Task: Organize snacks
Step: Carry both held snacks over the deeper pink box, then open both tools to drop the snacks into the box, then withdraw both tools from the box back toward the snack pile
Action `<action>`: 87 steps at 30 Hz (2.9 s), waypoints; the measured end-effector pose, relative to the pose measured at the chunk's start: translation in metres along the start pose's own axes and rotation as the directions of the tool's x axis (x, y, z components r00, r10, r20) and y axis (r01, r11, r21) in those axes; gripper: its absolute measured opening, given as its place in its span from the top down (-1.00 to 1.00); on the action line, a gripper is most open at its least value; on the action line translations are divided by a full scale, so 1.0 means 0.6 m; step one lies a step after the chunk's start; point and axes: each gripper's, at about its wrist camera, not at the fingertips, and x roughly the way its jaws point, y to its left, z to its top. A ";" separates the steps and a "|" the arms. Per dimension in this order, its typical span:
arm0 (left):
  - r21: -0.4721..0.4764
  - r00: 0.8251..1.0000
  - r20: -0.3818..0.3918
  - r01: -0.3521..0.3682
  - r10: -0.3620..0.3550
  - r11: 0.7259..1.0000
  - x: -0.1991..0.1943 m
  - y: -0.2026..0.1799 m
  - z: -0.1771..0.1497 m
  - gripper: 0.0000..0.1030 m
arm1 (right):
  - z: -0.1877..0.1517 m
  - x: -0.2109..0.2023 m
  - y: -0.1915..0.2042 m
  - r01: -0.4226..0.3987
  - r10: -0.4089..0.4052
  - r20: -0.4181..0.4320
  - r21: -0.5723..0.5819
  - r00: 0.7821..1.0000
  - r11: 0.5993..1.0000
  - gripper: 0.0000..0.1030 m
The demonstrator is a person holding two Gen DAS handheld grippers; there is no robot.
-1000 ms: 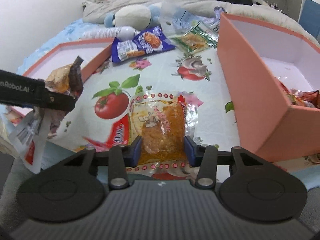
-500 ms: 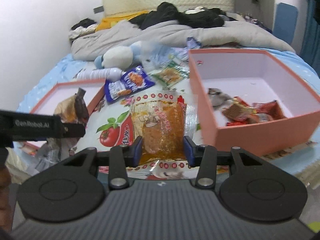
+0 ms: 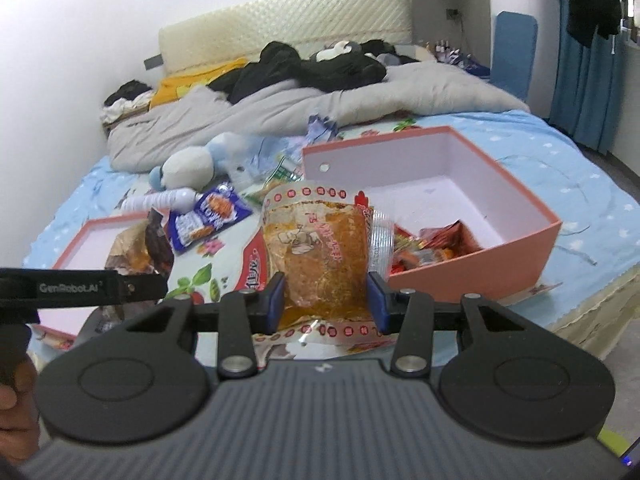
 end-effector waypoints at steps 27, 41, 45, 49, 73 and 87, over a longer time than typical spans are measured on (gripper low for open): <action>0.139 0.993 -0.070 0.102 -0.093 0.985 0.218 -0.173 0.213 -0.20 | 0.129 0.143 -0.157 0.033 -0.036 0.020 0.106 0.999 0.994 0.12; 0.149 0.971 -0.216 0.135 -0.101 0.980 0.429 -0.193 0.277 -0.21 | 0.165 0.317 -0.213 0.063 -0.050 -0.103 0.134 0.993 0.989 0.11; 0.160 0.966 -0.238 0.144 -0.103 0.977 0.469 -0.194 0.278 -0.21 | 0.162 0.350 -0.222 0.059 -0.040 -0.137 0.142 0.990 0.988 0.11; 0.149 0.958 -0.267 0.150 -0.106 0.977 0.505 -0.194 0.279 -0.21 | 0.157 0.375 -0.233 0.063 -0.037 -0.164 0.159 0.986 0.985 0.09; 0.175 0.985 -0.117 0.149 -0.130 0.973 0.317 -0.184 0.282 -0.44 | 0.165 0.245 -0.186 0.048 -0.032 -0.098 0.164 0.995 0.985 -0.16; 0.161 0.993 -0.007 0.118 -0.118 0.980 0.130 -0.143 0.205 -0.44 | 0.129 0.109 -0.119 -0.007 0.007 0.005 0.124 1.000 0.992 -0.16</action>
